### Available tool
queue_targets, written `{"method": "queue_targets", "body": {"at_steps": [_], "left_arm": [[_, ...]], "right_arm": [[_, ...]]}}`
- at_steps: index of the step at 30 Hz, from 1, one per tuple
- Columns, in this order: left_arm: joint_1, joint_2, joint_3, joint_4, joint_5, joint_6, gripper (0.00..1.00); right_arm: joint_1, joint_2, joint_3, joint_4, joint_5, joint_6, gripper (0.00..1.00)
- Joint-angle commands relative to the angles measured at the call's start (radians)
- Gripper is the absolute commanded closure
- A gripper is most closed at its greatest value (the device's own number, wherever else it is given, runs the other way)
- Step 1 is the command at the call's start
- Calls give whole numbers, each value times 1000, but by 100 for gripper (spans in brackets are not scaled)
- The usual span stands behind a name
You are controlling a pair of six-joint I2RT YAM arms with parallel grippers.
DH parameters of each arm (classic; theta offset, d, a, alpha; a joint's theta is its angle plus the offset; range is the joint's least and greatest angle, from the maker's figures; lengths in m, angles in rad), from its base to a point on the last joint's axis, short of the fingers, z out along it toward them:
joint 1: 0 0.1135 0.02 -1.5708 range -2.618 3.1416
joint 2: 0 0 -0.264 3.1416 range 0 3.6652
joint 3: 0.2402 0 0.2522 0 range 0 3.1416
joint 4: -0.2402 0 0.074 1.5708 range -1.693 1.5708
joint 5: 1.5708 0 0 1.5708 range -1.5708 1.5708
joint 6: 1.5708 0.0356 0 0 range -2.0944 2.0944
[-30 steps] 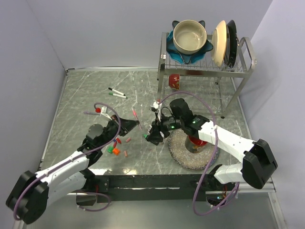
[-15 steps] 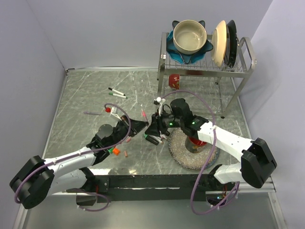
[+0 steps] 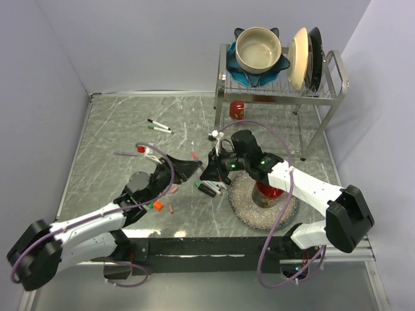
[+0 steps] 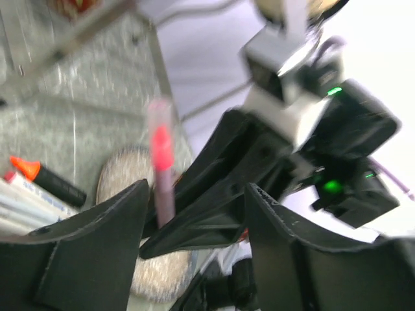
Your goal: Open the pen caps
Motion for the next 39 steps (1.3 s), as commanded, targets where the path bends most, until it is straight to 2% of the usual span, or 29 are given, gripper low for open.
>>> {"method": "queue_targets", "body": {"at_steps": [1,4,11,14,20,24,28,31,33,36,39], "left_arm": [[-3,-113,46,-73,-123,49,34],[-3,-117,72,-154,-154,50,38],[-3,-56,129,-213,-147,50,48],[-3,-57,137,-253,-162,56,49],[-3,-148,97,-287,-186,61,43],[-3,-169,82,-306,-193,55,39],[-3,-134,88,-307,-180,44,39],[-3,-91,109,-302,-171,41,40],[-3,-65,119,-293,-159,44,40],[-3,-41,132,-268,-137,45,44],[-3,-27,129,-235,-114,42,53]], "right_arm": [[-7,20,69,-69,-84,-98,100],[-7,15,68,-79,-110,-125,100],[-7,20,75,-99,-150,-156,100],[-8,15,75,-99,-136,-156,100],[-26,7,68,-84,-30,-147,100],[-33,6,66,-79,-33,-147,100],[-31,9,75,-113,-108,-197,100],[-33,17,92,-185,-212,-320,100],[-33,21,97,-202,-246,-343,100],[-31,30,104,-219,-256,-356,100],[-31,36,107,-219,-245,-353,100]]}}
